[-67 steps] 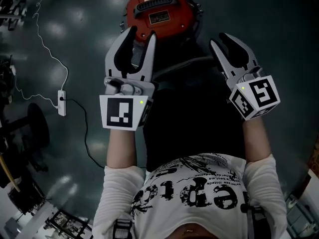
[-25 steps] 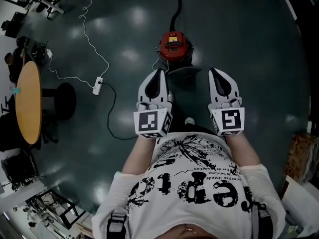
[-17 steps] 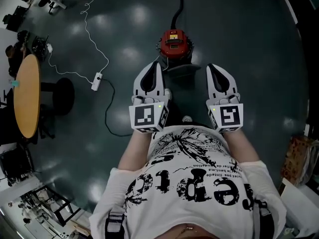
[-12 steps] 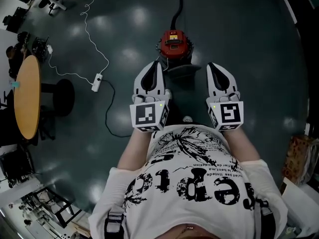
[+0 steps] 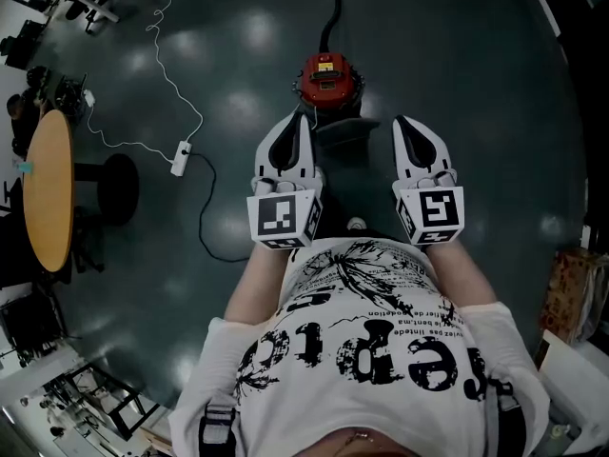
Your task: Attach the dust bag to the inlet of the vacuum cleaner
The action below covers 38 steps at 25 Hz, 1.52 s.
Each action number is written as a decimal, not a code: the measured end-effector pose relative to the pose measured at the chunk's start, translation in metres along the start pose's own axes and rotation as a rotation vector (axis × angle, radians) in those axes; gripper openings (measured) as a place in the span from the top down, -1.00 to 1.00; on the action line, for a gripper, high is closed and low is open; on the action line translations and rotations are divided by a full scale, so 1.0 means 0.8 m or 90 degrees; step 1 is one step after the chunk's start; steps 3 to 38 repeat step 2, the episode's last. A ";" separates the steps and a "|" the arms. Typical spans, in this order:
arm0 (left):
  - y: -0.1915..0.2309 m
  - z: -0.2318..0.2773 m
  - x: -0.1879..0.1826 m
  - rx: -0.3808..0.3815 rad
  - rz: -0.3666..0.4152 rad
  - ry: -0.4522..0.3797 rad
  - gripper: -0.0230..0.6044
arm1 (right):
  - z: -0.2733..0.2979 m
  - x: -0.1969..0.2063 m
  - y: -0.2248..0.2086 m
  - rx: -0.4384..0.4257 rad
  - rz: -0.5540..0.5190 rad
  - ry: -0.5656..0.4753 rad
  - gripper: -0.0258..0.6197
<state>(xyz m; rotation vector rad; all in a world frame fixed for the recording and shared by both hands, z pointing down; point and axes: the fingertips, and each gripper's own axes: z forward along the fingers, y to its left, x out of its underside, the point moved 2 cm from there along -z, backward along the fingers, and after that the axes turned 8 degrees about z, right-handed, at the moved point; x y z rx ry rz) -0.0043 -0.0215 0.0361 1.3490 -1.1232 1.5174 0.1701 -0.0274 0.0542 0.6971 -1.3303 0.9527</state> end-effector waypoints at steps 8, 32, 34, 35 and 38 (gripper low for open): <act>-0.001 -0.002 0.005 -0.001 -0.001 0.002 0.92 | -0.001 0.005 0.000 0.001 0.002 0.004 0.92; -0.001 -0.002 0.005 -0.001 -0.001 0.002 0.92 | -0.001 0.005 0.000 0.001 0.002 0.004 0.92; -0.001 -0.002 0.005 -0.001 -0.001 0.002 0.92 | -0.001 0.005 0.000 0.001 0.002 0.004 0.92; -0.001 -0.002 0.005 -0.001 -0.001 0.002 0.92 | -0.001 0.005 0.000 0.001 0.002 0.004 0.92; -0.001 -0.002 0.005 -0.001 -0.001 0.002 0.92 | -0.001 0.005 0.000 0.001 0.002 0.004 0.92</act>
